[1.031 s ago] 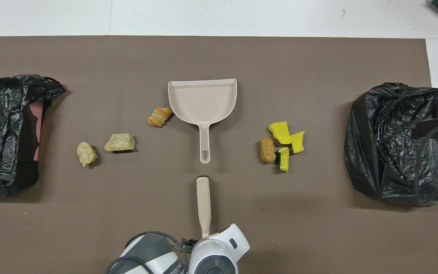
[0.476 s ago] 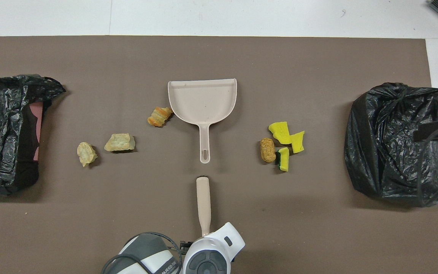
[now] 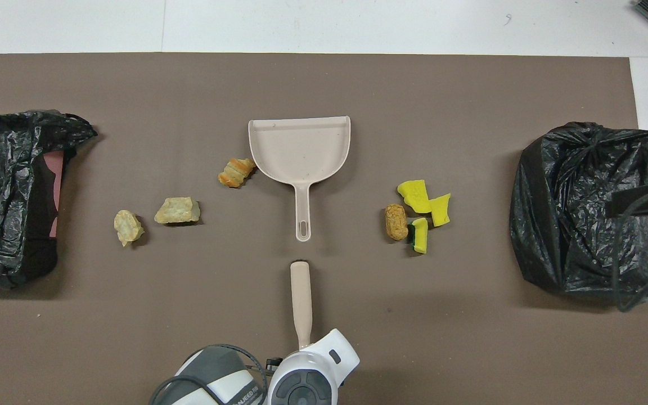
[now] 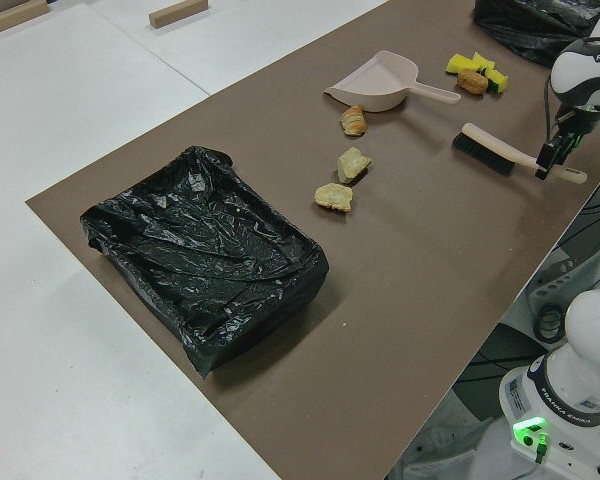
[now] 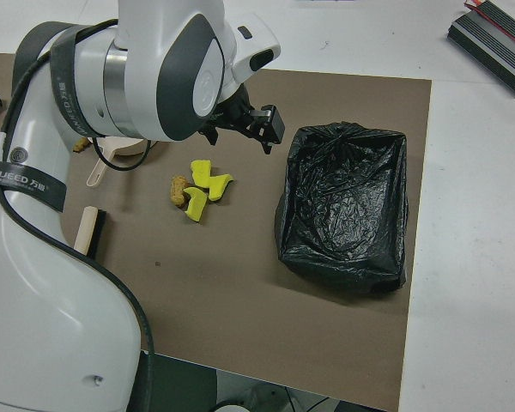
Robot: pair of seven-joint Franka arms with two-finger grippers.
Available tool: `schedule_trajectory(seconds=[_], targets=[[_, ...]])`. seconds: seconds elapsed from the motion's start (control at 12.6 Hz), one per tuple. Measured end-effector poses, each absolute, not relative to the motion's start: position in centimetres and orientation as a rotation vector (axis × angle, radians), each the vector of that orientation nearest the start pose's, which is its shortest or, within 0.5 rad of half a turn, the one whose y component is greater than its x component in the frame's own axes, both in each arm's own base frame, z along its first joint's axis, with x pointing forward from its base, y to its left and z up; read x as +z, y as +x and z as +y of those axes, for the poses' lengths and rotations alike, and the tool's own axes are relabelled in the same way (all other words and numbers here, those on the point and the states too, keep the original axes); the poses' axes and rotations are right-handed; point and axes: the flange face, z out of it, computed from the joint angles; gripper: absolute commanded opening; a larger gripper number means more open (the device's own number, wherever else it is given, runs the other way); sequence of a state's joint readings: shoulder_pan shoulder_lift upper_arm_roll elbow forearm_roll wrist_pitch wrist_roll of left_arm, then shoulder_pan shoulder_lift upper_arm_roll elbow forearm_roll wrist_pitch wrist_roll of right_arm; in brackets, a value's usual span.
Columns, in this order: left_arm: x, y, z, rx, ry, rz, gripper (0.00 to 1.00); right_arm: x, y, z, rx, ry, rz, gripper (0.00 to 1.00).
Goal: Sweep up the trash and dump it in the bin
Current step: 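Grasp the brush handle with the left gripper and lift it, then move the brush to the crumbs while the right gripper grasps the dustpan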
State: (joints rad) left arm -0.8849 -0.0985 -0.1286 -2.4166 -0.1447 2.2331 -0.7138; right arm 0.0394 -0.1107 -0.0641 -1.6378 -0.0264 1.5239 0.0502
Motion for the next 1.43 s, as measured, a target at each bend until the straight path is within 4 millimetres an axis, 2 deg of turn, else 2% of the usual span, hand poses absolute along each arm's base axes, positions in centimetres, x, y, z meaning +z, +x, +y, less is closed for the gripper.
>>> schedule_trajectory(seconds=[0.4,0.63,0.87,1.03,1.11,1.27,1.43], targets=[[34.4,25.3,-39.4,0.244,-3.15,0.151,0.0,64.6,51.2,-1.4,0.016,-3.159,0.108,1.0],[36.1,29.0,-36.6,0.292,-3.131,-0.038,0.0,64.6,51.0,-1.4,0.026,-3.158,0.108,1.0],[40.0,34.9,-30.8,0.269,-3.146,-0.269,0.0,64.5,50.9,-1.4,0.036,-3.158,0.108,1.0],[42.5,38.2,-26.3,0.23,-3.126,-0.304,0.0,64.6,50.9,-1.3,0.036,-3.16,0.063,1.0],[43.3,39.8,-24.1,0.211,-3.118,-0.31,0.0,64.6,50.9,-0.6,0.034,-3.161,0.022,1.0],[43.6,42.5,-19.0,0.192,-3.103,-0.303,0.0,64.4,50.9,1.7,0.036,-3.165,-0.028,1.0],[43.3,44.4,-13.8,0.209,-3.102,-0.329,0.0,63.0,51.5,5.2,0.005,-3.163,-0.046,1.0]])
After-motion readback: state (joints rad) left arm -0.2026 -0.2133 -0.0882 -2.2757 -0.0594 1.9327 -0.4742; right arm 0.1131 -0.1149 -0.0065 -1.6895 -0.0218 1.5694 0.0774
